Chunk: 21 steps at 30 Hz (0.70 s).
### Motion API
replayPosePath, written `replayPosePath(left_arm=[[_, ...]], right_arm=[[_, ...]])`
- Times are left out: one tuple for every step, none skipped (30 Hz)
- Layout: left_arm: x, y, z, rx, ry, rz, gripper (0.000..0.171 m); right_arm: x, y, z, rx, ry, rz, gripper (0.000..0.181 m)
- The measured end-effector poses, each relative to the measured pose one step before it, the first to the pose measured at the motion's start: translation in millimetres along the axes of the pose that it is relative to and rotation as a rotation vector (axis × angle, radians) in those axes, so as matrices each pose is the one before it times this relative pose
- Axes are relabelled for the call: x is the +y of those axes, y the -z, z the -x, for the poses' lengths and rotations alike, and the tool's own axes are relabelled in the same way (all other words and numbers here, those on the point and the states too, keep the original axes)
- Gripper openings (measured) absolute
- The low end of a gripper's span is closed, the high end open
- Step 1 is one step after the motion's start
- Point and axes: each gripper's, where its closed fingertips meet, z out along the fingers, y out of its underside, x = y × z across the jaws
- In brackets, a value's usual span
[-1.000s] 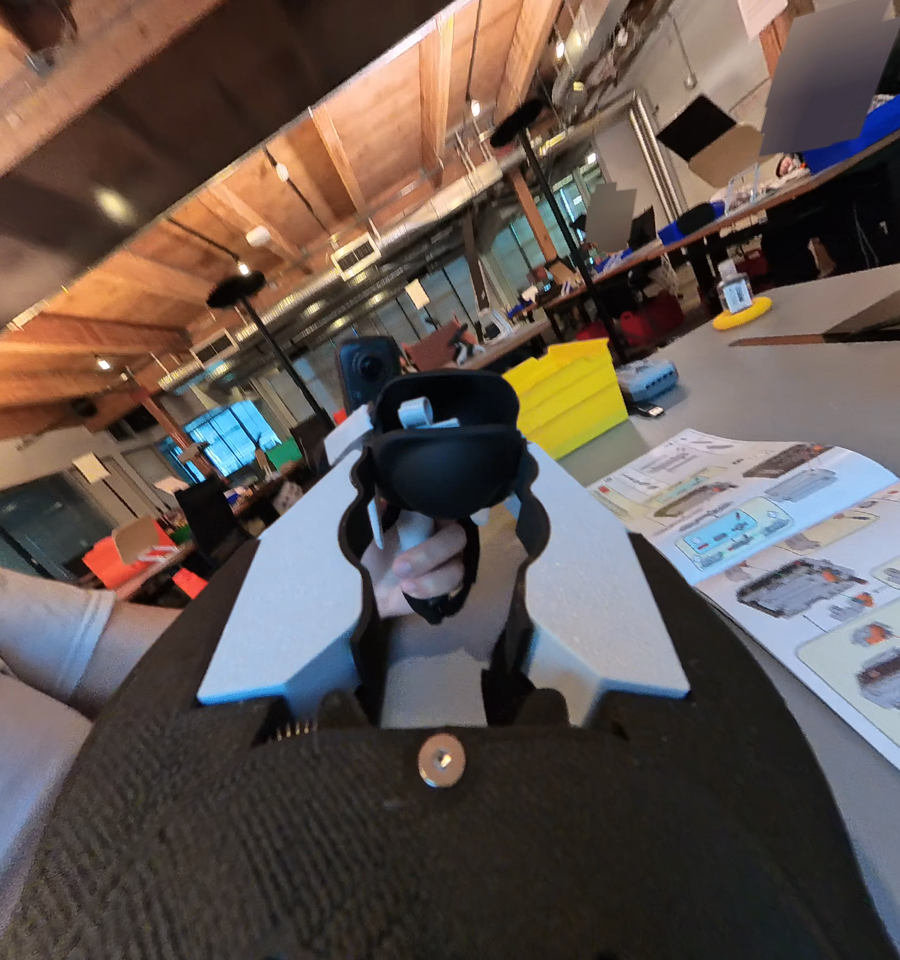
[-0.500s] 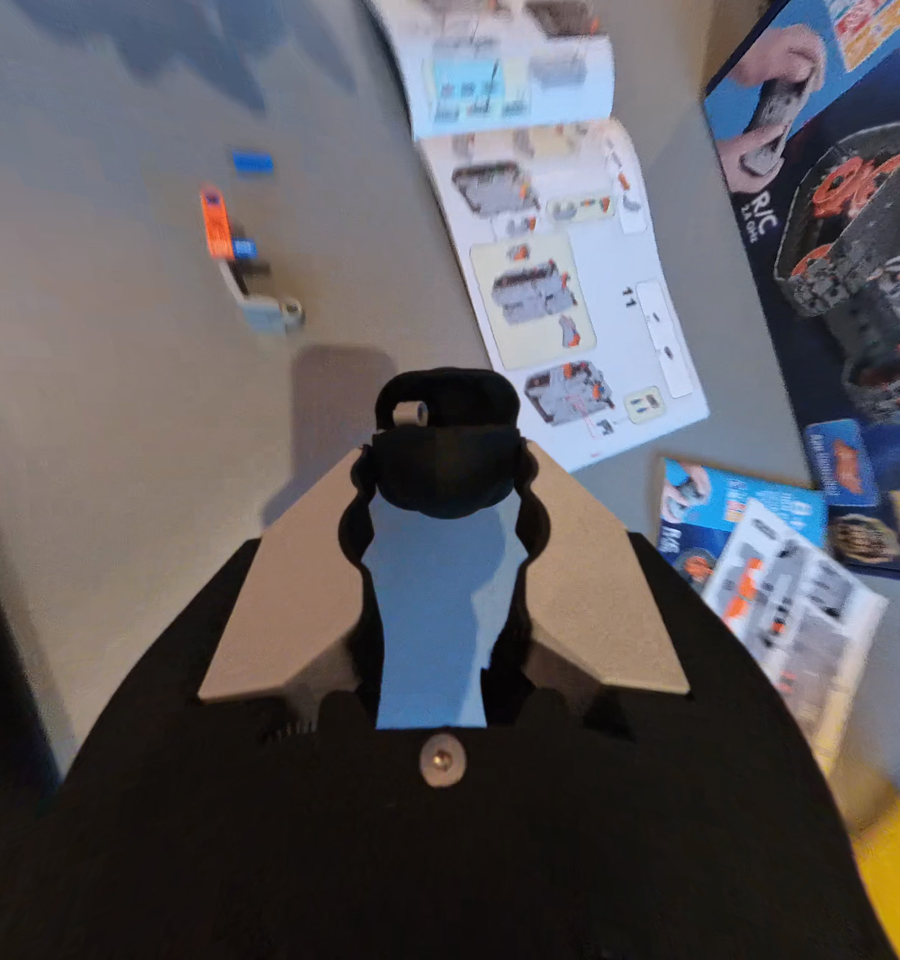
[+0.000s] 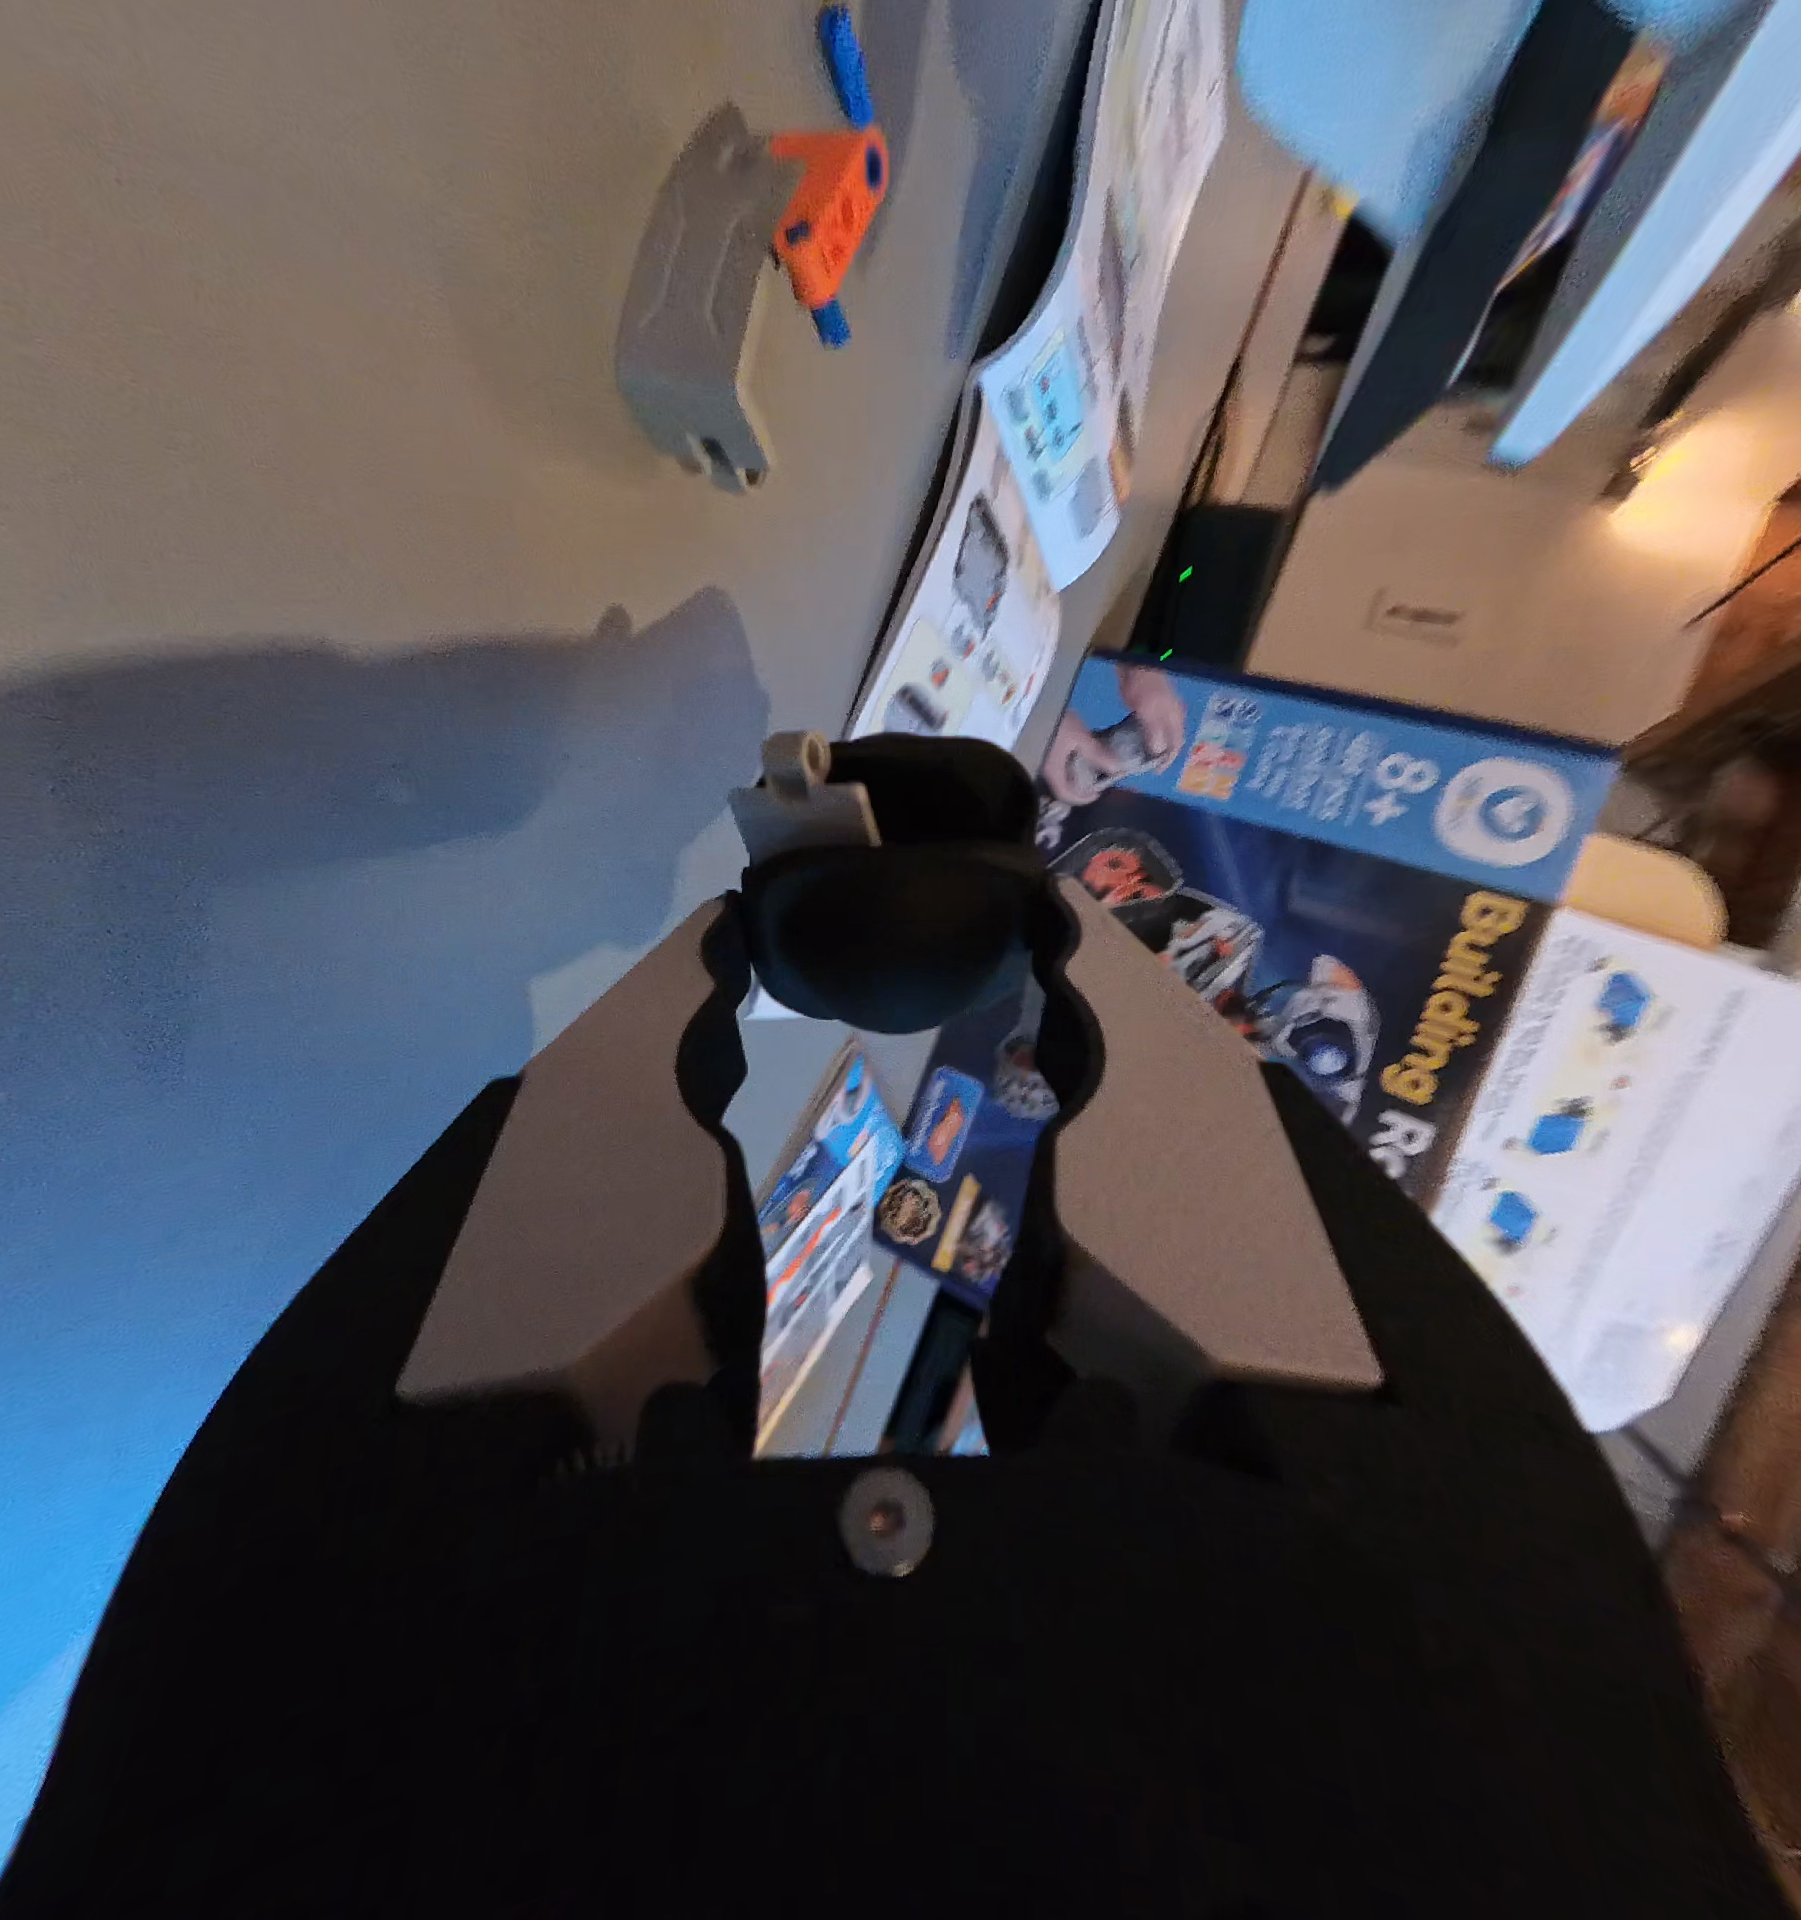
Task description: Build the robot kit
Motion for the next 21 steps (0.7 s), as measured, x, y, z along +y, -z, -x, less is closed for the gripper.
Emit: replayPosePath(left_arm=[[1.64, -3.86, -1.70, 0.0373, -0.0044, 0.01900, 0.052], [3.76, -3.93, -1.08, 0.0326, -0.0048, 0.02833, 0.052], [4.92, -3.93, 0.01, 0.0175, -0.0043, 0.03125, 0.054], [4.60, -3.97, -1.11, 0.0134, -0.0079, 0.02493, 0.055], [3.74, -3.84, -2.43, 0.0145, -0.0113, 0.01932, 0.055], [2.56, -3.54, -1.69, 0.0069, -0.0147, 0.01537, 0.056], [1.70, -3.33, -0.52, 0.0005, -0.0161, 0.01132, 0.057], [1.03, -3.22, -0.93, 0.0055, -0.0176, 0.00954, 0.057], [0.85, -3.25, -0.48, 0.0072, -0.0163, 0.01077, 0.056], [0.86, -3.22, -0.52, 0.0108, -0.0122, 0.01158, 0.057], [1.10, -3.27, 0.09, 0.0111, -0.0069, 0.01314, 0.056], [1.27, -3.43, 0.46, 0.0096, -0.0027, 0.01292, 0.056], [1.46, -3.36, 0.82, 0.0059, 0.0005, 0.01401, 0.057], [1.25, -3.10, 1.40, 0.0016, 0.0001, 0.01201, 0.057], [0.79, -2.93, -0.27, 0.0091, 0.0006, 0.00751, 0.058], [0.64, -2.47, -0.95, 0.0140, 0.0061, 0.00752, 0.060], [0.15, -2.12, -1.47, 0.0194, 0.0100, 0.00458, 0.062], [0.23, -1.52, -1.50, 0.0238, 0.0127, 0.00214, 0.063], [-0.33, -0.98, -0.05, 0.0187, 0.0173, -0.00258, 0.063], [-1.01, -0.46, -0.18, 0.0229, 0.0227, -0.00817, 0.063], [-1.46, -0.10, -2.16, 0.0367, 0.0317, -0.00953, 0.061]], right_arm=[[-4.87, 0.81, -2.78, 0.0377, 0.0269, -0.0246, 0.054], [-5.17, 1.24, -3.56, 0.0364, 0.0141, -0.0282, 0.054], [-4.60, 0.71, -2.50, 0.0232, 0.0003, -0.0257, 0.054], [-2.92, 0.09, -1.91, 0.0186, -0.0059, -0.0151, 0.054], [-1.53, -0.14, -2.05, 0.0242, 0.0030, -0.0110, 0.054], [-0.87, -0.31, -1.06, 0.0251, 0.0144, -0.0137, 0.054], [-0.17, -0.54, 0.96, 0.0137, 0.0083, -0.0119, 0.054], [0.74, -1.02, 3.10, -0.0016, -0.0032, -0.0067, 0.054], [0.71, -0.87, 3.64, -0.0047, 0.0010, -0.0078, 0.054], [0.34, -0.81, 1.79, 0.0079, 0.0149, -0.0092, 0.054], [0.64, -1.06, 1.37, 0.0103, 0.0272, -0.0055, 0.054], [0.91, -1.18, 1.13, 0.0082, 0.0312, -0.0012, 0.054], [0.17, -0.97, -0.17, 0.0135, 0.0270, -0.0058, 0.054], [0.12, -0.86, -1.02, 0.0152, 0.0198, -0.0079, 0.054], [0.06, -0.39, -2.46, 0.0198, 0.0117, -0.0076, 0.054], [-0.29, -0.07, -3.41, 0.0226, 0.0039, -0.0087, 0.054], [-0.76, 0.20, -3.47, 0.0207, -0.0029, -0.0104, 0.054], [-0.98, 0.36, -3.84, 0.0222, -0.0063, -0.0116, 0.054], [-0.97, 0.12, -3.68, 0.0221, -0.0108, -0.0093, 0.054], [-0.61, -0.25, -3.17, 0.0209, -0.0128, -0.0043, 0.054], [-0.30, -0.62, -1.97, 0.0156, -0.0096, -0.0003, 0.054]])
